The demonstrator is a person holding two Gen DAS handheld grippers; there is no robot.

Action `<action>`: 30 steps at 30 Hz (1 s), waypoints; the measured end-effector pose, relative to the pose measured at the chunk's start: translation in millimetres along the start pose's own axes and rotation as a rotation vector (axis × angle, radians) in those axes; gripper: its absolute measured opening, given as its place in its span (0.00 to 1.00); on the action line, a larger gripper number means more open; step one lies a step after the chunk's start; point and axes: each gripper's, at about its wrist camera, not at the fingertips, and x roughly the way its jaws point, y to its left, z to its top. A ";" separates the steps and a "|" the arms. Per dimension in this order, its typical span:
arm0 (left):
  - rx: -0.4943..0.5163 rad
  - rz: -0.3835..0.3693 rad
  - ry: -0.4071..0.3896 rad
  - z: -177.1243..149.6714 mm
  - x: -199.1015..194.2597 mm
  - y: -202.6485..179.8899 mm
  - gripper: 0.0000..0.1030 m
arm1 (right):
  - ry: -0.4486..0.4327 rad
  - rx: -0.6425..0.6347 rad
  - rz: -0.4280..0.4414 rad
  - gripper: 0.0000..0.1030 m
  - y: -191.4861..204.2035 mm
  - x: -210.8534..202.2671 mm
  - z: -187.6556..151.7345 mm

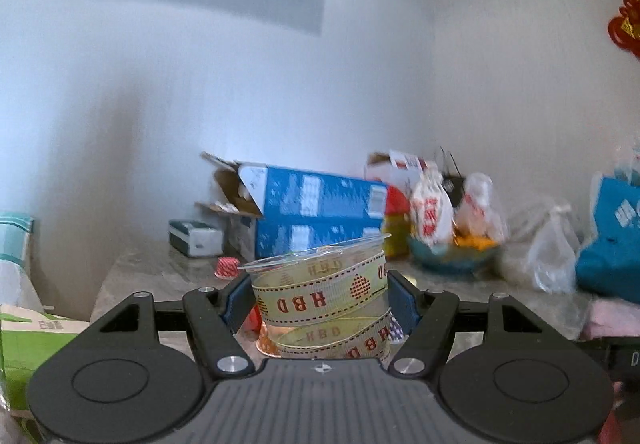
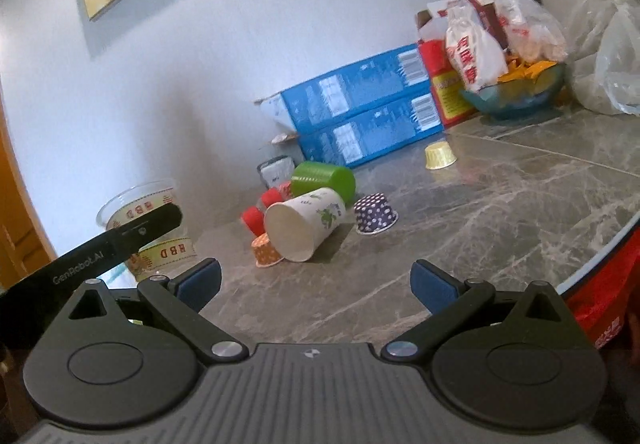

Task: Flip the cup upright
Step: 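Rotate the held clear cup upright with the left gripper, rim up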

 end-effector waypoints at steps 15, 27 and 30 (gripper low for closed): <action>0.227 0.115 -0.052 -51.7 13.5 -40.6 0.70 | -0.088 0.048 -0.018 0.99 -18.9 -10.6 -17.3; 0.250 0.122 -0.028 -63.7 12.1 -42.3 0.70 | -0.072 0.055 -0.023 0.99 -22.1 -10.0 -24.3; 0.246 0.119 -0.012 -65.2 10.9 -41.8 0.70 | -0.072 0.051 -0.027 0.99 -20.9 -9.8 -24.4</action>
